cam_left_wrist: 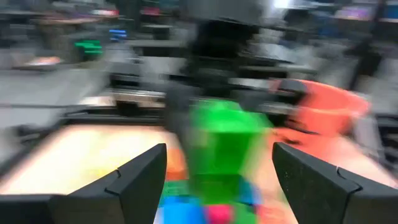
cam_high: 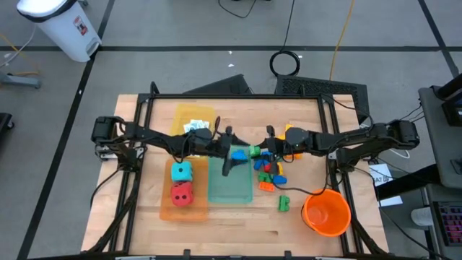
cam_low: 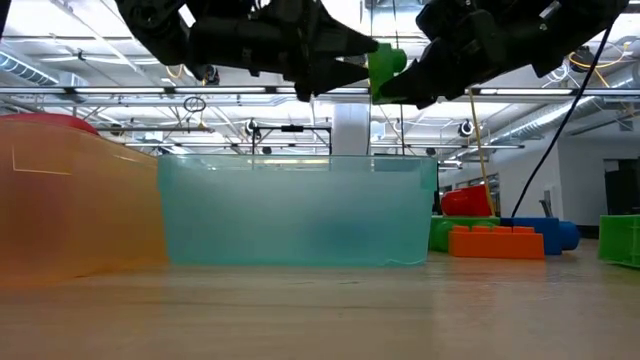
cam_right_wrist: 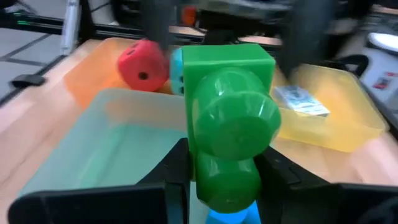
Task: Pick & Place Toys
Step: Put the green game piece into the green bin
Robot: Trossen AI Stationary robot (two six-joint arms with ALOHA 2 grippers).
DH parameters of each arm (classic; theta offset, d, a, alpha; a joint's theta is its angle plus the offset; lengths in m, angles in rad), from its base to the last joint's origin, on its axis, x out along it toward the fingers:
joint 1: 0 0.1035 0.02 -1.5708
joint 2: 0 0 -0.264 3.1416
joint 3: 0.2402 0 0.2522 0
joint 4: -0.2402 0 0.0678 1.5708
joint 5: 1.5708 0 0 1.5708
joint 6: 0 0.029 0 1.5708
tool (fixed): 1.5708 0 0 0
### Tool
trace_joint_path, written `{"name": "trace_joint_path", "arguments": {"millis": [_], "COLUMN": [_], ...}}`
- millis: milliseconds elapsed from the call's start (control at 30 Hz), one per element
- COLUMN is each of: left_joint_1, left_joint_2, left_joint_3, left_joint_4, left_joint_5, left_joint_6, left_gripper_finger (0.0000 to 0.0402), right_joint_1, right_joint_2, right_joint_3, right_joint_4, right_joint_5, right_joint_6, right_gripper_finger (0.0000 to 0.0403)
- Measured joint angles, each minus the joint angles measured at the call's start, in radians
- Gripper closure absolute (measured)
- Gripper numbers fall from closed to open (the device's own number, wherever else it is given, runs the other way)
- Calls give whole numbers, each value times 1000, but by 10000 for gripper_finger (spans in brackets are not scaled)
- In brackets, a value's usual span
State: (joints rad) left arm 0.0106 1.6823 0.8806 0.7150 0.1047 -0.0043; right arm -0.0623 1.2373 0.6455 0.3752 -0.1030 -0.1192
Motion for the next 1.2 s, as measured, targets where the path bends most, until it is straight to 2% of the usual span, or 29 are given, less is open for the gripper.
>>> {"name": "trace_joint_path", "arguments": {"millis": [100, 367, 567, 700, 900, 1200], "left_joint_1": [0, -9, -19, -16, -18, -17], "left_joint_2": [1, 1, 1, 1, 18, 35], "left_joint_3": [0, 0, 0, 0, 0, 0], "left_joint_4": [-3, 19, 79, 79, 117, 168], "left_joint_5": [88, -89, -108, -156, -155, -151], "left_joint_6": [9, -12, 4, 2, 3, 19], "left_gripper_finger": [103, 102, 108, 102, 99, 125], "right_joint_1": [1, 11, 11, 12, 26, 25], "right_joint_2": [0, 0, 0, 0, 0, 10], "right_joint_3": [0, 0, 0, 0, 0, 0], "right_joint_4": [0, 44, 55, 57, 71, 73], "right_joint_5": [-4, 16, 1, -1, -2, -2], "right_joint_6": [3, 9, 29, 30, 24, 23], "right_gripper_finger": [321, 321, 321, 321, 321, 321]}}
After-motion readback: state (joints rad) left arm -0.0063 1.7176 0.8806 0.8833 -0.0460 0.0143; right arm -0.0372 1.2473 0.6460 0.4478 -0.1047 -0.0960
